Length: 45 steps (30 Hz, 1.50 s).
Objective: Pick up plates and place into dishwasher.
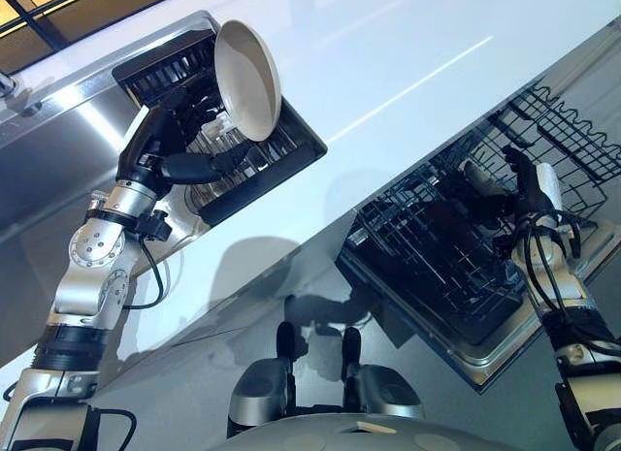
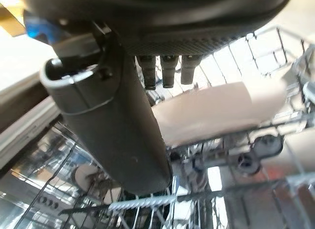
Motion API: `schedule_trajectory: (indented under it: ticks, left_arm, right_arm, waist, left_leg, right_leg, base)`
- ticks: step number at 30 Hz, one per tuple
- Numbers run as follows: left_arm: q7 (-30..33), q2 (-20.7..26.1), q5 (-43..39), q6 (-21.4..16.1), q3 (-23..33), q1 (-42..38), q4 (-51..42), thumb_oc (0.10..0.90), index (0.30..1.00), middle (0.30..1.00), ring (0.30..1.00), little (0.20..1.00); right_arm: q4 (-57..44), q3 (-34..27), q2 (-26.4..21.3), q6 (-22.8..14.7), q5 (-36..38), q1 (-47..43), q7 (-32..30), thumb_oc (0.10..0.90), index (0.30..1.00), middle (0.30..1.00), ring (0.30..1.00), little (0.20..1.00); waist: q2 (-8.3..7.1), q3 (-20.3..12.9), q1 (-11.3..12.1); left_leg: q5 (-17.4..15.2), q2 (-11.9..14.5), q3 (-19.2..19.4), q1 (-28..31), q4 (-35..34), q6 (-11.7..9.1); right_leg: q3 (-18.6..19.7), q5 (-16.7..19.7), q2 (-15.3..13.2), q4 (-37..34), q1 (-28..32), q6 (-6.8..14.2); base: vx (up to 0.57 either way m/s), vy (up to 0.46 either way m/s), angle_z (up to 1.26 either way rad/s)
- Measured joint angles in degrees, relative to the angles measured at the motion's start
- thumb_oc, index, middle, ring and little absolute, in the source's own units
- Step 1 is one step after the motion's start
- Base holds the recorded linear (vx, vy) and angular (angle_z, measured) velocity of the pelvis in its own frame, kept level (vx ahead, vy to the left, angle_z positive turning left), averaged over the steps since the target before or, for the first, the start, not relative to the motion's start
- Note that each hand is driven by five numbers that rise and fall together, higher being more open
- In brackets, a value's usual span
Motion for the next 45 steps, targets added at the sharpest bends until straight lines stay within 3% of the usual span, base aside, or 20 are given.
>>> schedule_trajectory:
  ticks: [6,11,16,19,25,28,34,39,42,45]
  left_arm:
    - [0.1,-1.0,1.3,0.0,0.5,0.2,-1.5,0.800,0.900,0.900,0.900,0.900]
    - [1.2,-1.0,5.5,-0.4,2.7,2.3,-4.1,0.800,0.900,0.900,0.900,0.900]
    - [6.4,-1.0,12.0,-1.2,4.8,4.9,-3.7,0.800,0.900,0.900,0.900,0.900]
    - [9.4,-0.6,16.1,-1.2,5.9,5.4,-3.2,0.800,0.900,0.900,0.900,0.900]
    - [17.2,4.1,28.9,-1.3,7.2,5.4,4.0,0.800,0.900,0.900,0.900,0.900]
    - [23.4,10.5,38.4,-0.6,7.2,5.4,8.7,0.800,0.900,0.900,0.900,0.900]
    - [27.6,17.9,46.7,2.6,6.1,1.7,13.5,0.800,0.900,0.900,0.900,0.900]
    - [28.5,21.8,52.2,6.5,-2.1,-4.7,16.4,0.800,0.900,0.900,0.900,0.900]
    - [28.2,22.6,55.4,8.7,-10.1,-10.2,19.0,0.800,0.900,0.900,0.900,0.900]
    - [26.9,23.0,58.0,9.0,-14.8,-12.7,20.1,0.800,0.900,0.900,0.900,0.900]
  right_arm:
    - [-9.0,-5.3,0.6,-1.6,4.2,2.6,1.1,0.800,0.900,0.900,0.900,0.900]
    - [-18.2,-9.3,5.8,-7.4,14.3,6.1,4.4,0.800,0.900,0.900,0.900,0.900]
    - [-23.1,-10.6,11.7,-13.9,22.4,11.0,6.6,0.800,0.900,0.900,0.900,0.900]
    - [-24.3,-10.6,13.2,-15.7,26.9,13.6,9.2,0.800,0.900,0.900,0.900,0.900]
    - [-24.4,-10.5,15.0,-15.8,36.7,16.2,17.6,0.800,0.900,0.900,0.900,0.900]
    - [-24.4,-10.2,14.9,-14.1,38.0,17.7,20.9,0.800,0.900,0.900,0.900,0.900]
    - [-24.4,-5.8,13.9,-10.9,38.3,19.3,24.6,0.800,0.900,0.900,0.900,0.900]
    - [-24.4,-0.3,12.7,-8.8,38.4,19.4,27.5,0.800,0.900,0.900,0.900,0.900]
    - [-24.3,2.3,12.6,-8.5,38.9,19.3,28.1,0.800,0.900,0.900,0.900,0.900]
    - [-24.3,4.0,12.5,-8.5,38.9,19.1,28.8,0.800,0.900,0.900,0.900,0.900]
  waist:
    - [-0.15,-0.1,-0.9]
    - [-1.56,-1.2,-2.3]
    - [-1.89,-5.8,-3.5]
    - [-1.84,-8.4,-4.1]
    - [-1.23,-11.5,-6.9]
    - [-0.57,-12.7,-7.8]
    - [0.52,-13.8,-8.8]
    - [0.81,-14.7,-8.8]
    - [0.84,-15.4,-9.1]
    - [0.81,-15.4,-9.9]
  left_leg:
    - [0.0,-0.1,0.6,0.5,-0.4,0.2]
    - [-0.1,0.0,1.6,0.7,-0.4,0.3]
    - [-0.9,-0.2,3.2,1.0,-0.4,0.7]
    - [-1.2,-0.3,4.0,1.0,-0.4,0.7]
    - [-1.3,-0.2,5.0,1.2,-0.7,0.7]
    - [-1.4,-0.1,6.0,0.9,-0.6,0.7]
    - [-1.6,-0.2,6.6,0.9,-0.6,0.9]
    - [-1.8,-0.5,7.5,0.9,-0.5,1.0]
    - [-1.9,-0.6,7.8,0.7,-0.4,1.1]
    - [-2.0,-0.6,8.8,0.8,-0.5,1.3]
  right_leg:
    - [0.0,0.1,-0.2,0.0,0.0,0.1]
    - [0.3,0.1,-0.1,0.0,-0.1,0.2]
    - [1.9,0.3,-0.2,0.0,-0.5,0.4]
    - [3.1,0.3,-0.3,0.0,-0.9,0.5]
    - [3.9,0.4,-0.2,0.0,-1.2,0.7]
    - [4.9,0.5,-0.2,0.0,-2.1,0.7]
    - [5.6,0.8,-0.1,0.0,-2.2,0.9]
    - [6.4,0.9,-0.3,0.0,-2.7,1.1]
    - [6.8,1.0,-0.3,0.2,-3.1,1.2]
    - [7.9,1.1,-0.3,0.3,-3.4,1.4]
  base:
    - [-0.06,0.137,-0.07]
    - [-0.07,0.169,-0.07]
    - [-0.04,0.158,-0.16]
    - [-0.02,0.126,-0.18]
    - [-0.01,0.111,-0.10]
    - [0.00,0.102,-0.19]
    - [0.01,0.076,-0.05]
    - [0.03,0.073,-0.08]
    - [0.04,0.034,-0.08]
    - [0.05,0.017,-0.17]
